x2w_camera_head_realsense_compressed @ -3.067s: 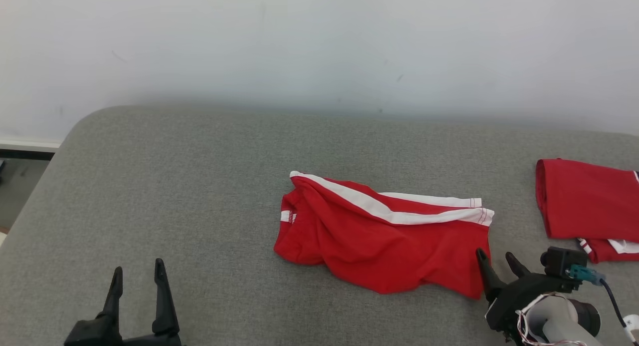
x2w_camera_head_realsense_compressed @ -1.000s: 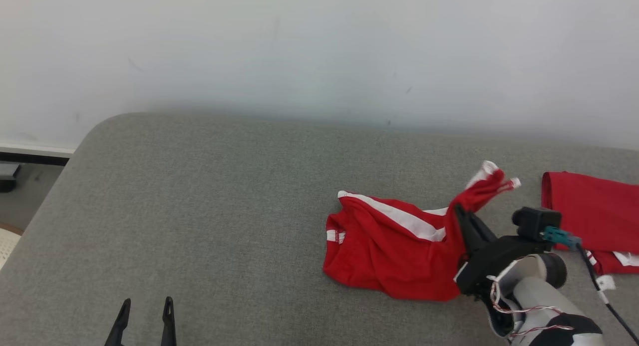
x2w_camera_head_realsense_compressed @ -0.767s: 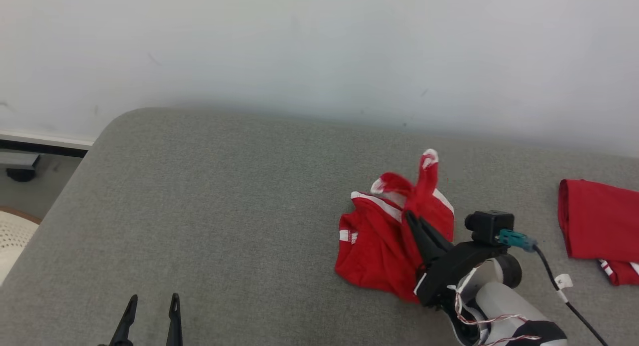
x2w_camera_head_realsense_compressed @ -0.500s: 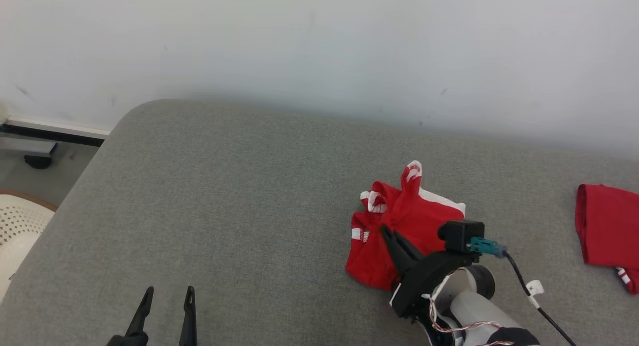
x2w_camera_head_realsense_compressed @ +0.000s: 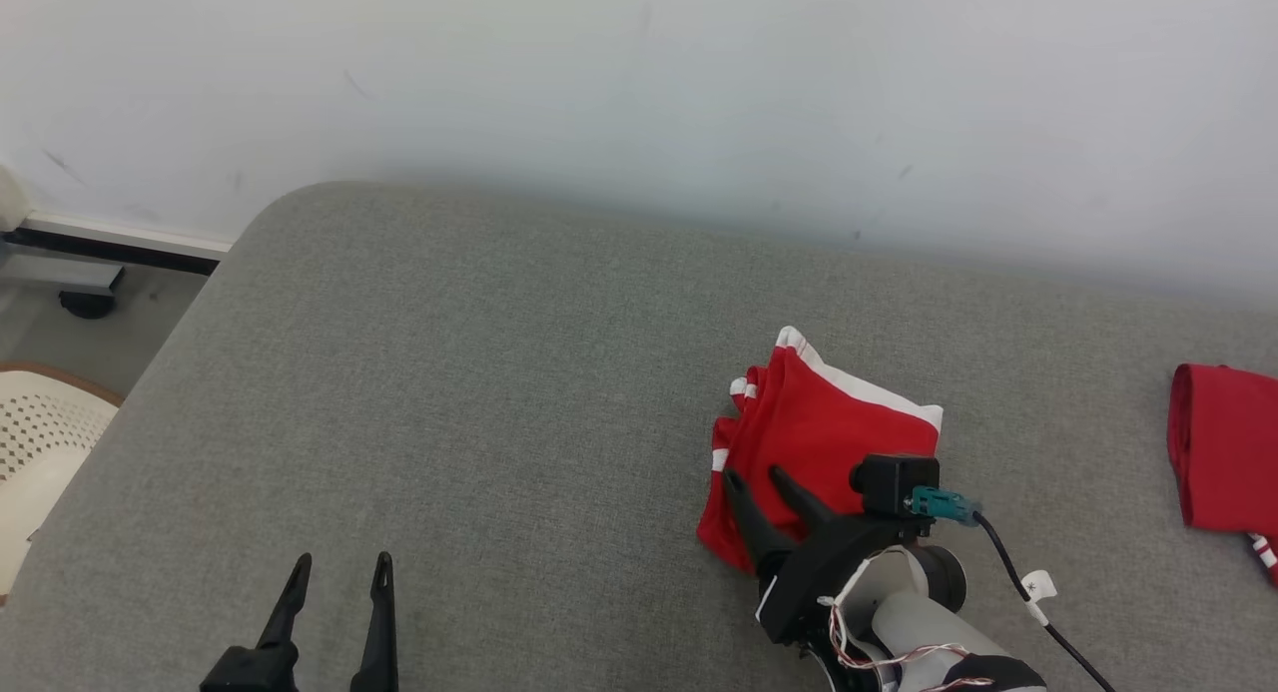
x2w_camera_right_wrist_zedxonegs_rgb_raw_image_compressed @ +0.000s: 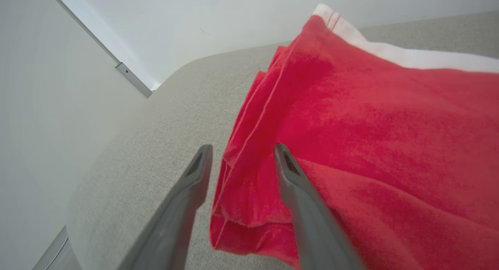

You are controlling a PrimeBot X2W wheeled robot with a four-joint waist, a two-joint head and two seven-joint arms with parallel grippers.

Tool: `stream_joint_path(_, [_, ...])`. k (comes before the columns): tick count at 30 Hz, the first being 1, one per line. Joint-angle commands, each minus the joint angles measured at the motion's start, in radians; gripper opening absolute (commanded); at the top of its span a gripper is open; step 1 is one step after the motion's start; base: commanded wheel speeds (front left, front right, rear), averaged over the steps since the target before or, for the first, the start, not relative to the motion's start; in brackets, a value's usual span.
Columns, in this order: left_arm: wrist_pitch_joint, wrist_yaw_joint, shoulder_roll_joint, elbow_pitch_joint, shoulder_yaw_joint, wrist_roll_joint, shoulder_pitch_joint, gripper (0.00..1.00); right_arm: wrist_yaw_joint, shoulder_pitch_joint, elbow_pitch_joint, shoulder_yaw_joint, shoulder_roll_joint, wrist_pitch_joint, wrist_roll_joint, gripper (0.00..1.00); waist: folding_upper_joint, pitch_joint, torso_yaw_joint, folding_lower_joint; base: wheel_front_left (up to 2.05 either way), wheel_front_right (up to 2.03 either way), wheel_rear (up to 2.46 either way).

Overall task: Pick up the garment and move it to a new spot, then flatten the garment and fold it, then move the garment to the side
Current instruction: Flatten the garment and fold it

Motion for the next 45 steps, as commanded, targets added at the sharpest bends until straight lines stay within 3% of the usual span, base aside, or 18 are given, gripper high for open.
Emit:
stream_joint_path(1, [-0.004, -0.004, -0.004, 0.003, 0.005, 0.007, -0.009, 1.0, 0.0, -0.011, -0.01, 0.001, 0.003, -0.011, 0.011, 1.0, 0.0, -0.002, -0.003, 0.0, 0.0, 0.0, 0.0])
stream_joint_path(4, [-0.004, -0.003, -0.005, -0.001, 0.017, 0.007, -0.001, 1.0, 0.0, -0.005, -0.06, -0.002, -0.013, -0.031, 0.049, 1.0, 0.0, -0.006, -0.012, 0.0, 0.0, 0.0, 0.0])
stream_joint_path(10, [-0.004, 0.001, -0.013, -0.014, 0.043, 0.012, 0.023, 1.0, 0.0, 0.009, -0.159, -0.046, -0.107, -0.06, 0.053, 1.0, 0.0, -0.007, -0.038, 0.0, 0.0, 0.0, 0.0])
stream_joint_path(17, [-0.004, 0.001, -0.018, -0.031, 0.06, 0.027, 0.037, 1.0, 0.0, 0.06, -0.225, -0.22, -0.19, -0.063, -0.045, 1.0, 0.0, -0.005, -0.065, 0.0, 0.0, 0.0, 0.0])
stream_joint_path(22, [-0.004, -0.003, -0.016, -0.035, 0.068, 0.032, 0.039, 1.0, 0.0, 0.122, -0.25, -0.327, -0.182, -0.063, -0.129, 1.0, 0.0, -0.002, -0.073, 0.0, 0.0, 0.0, 0.0])
stream_joint_path(29, [-0.004, -0.007, -0.018, -0.037, 0.065, 0.047, 0.032, 1.0, 0.0, 0.155, -0.27, -0.388, -0.13, -0.063, -0.207, 1.0, 0.0, 0.004, -0.068, 0.0, 0.0, 0.0, 0.0])
stream_joint_path(30, [-0.004, -0.007, -0.021, -0.036, 0.062, 0.048, 0.027, 1.0, 0.0, 0.154, -0.269, -0.397, -0.122, -0.063, -0.216, 0.87, 0.0, 0.006, -0.063, 0.0, 0.0, 0.0, 0.0])
stream_joint_path(32, [-0.004, -0.01, -0.027, -0.037, 0.055, 0.051, 0.018, 1.0, 0.0, 0.146, -0.261, -0.416, -0.114, -0.063, -0.237, 0.12, 0.0, 0.01, -0.051, 0.0, 0.0, 0.0, 0.0])
stream_joint_path(33, [-0.004, -0.013, -0.027, -0.036, 0.054, 0.051, 0.014, 1.0, 0.0, 0.141, -0.255, -0.422, -0.11, -0.063, -0.254, 0.0, 0.0, 0.012, -0.045, 0.0, 0.0, 0.0, 0.0])
stream_joint_path(45, [-0.004, -0.034, -0.043, -0.042, 0.044, 0.059, -0.063, 1.0, 0.0, 0.033, -0.165, -0.559, -0.069, -0.063, -0.475, 0.0, 0.0, 0.126, 0.018, 0.0, 0.0, 0.0, 0.0])
